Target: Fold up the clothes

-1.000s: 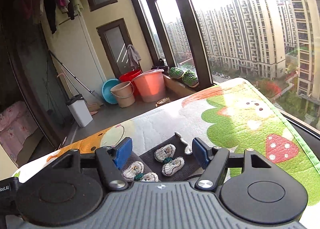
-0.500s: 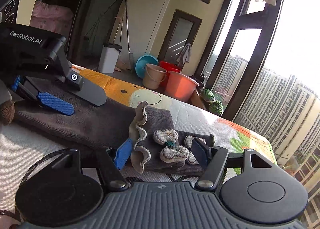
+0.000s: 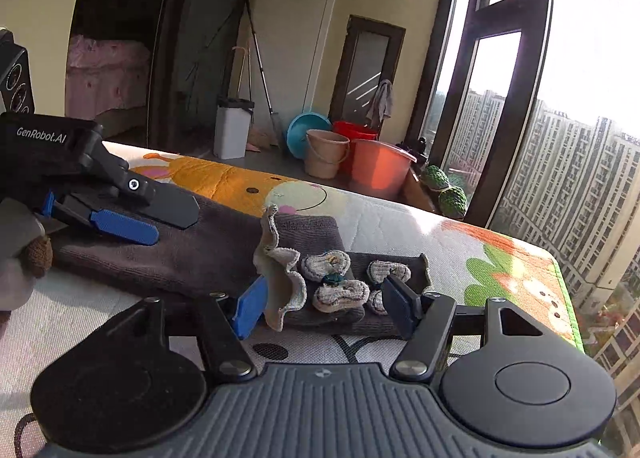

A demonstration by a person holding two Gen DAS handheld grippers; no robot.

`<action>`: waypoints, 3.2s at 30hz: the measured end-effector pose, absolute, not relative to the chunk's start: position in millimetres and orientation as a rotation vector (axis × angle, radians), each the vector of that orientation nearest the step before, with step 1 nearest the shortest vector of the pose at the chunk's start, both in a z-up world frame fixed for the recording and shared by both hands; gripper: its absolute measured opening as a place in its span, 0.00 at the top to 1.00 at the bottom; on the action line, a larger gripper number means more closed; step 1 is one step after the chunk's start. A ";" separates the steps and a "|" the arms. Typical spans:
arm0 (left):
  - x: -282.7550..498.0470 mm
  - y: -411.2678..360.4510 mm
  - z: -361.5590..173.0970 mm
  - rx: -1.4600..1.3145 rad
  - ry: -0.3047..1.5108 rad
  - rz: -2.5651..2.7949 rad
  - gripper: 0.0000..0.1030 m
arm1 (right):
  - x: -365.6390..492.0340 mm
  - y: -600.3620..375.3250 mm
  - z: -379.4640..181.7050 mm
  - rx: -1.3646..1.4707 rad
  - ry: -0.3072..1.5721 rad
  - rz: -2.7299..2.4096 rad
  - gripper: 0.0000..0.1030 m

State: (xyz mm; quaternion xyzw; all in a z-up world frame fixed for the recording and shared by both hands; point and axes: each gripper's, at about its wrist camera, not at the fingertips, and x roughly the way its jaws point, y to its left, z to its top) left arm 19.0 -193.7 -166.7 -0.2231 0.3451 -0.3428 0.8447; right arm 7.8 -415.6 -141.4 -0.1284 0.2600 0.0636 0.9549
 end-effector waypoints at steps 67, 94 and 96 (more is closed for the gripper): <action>43.3 -281.0 -98.9 -0.201 0.775 -0.657 0.26 | 46.0 -370.5 -148.0 -0.454 0.522 0.166 0.72; 59.6 -224.8 -126.1 -0.342 0.893 -0.466 0.24 | 36.8 -454.8 -142.6 0.313 0.645 0.142 0.66; 55.4 -209.0 -120.1 -0.376 0.878 -0.452 0.23 | 25.6 -418.9 -127.5 0.068 0.570 0.129 0.66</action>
